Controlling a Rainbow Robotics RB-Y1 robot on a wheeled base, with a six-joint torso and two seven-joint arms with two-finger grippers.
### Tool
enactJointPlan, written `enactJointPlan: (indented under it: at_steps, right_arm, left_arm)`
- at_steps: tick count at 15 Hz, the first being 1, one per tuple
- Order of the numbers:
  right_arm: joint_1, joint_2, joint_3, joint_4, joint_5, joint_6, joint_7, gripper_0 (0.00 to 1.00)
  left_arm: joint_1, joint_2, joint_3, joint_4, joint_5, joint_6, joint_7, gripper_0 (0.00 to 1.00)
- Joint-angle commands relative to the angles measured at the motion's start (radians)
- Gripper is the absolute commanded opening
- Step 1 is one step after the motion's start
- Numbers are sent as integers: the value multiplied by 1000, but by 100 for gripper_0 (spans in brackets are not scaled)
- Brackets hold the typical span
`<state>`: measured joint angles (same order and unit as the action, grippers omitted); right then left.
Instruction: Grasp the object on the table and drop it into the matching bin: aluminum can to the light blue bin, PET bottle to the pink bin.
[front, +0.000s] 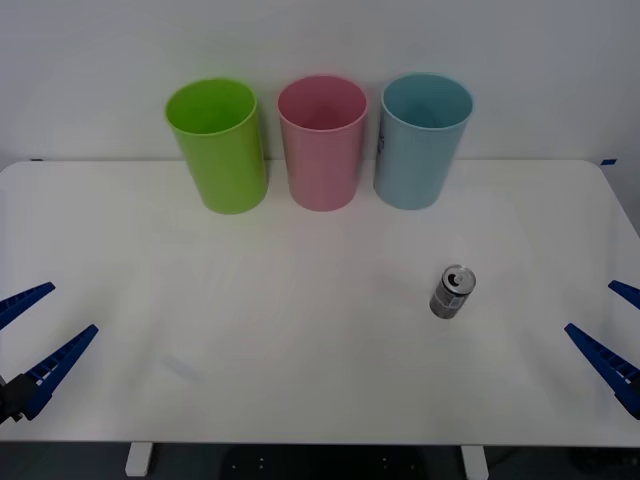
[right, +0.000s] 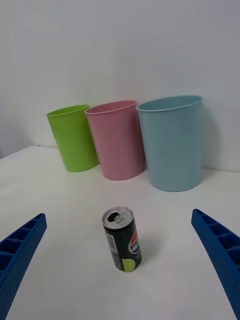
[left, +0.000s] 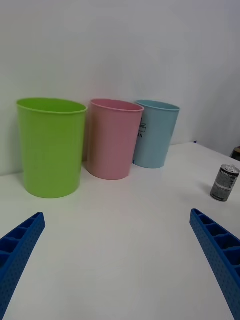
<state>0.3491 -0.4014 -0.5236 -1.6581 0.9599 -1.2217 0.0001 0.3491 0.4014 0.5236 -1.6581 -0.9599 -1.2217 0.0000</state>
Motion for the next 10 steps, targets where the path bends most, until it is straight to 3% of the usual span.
enactJointPlan:
  at_steps: [1,10]
  right_arm:
    - [0,0,0,0,0,0,0,100]
    - [24,-10,8,3,-9,22,34,100]
  left_arm:
    - [0,0,0,0,0,0,0,100]
    - [0,0,0,0,0,0,0,100]
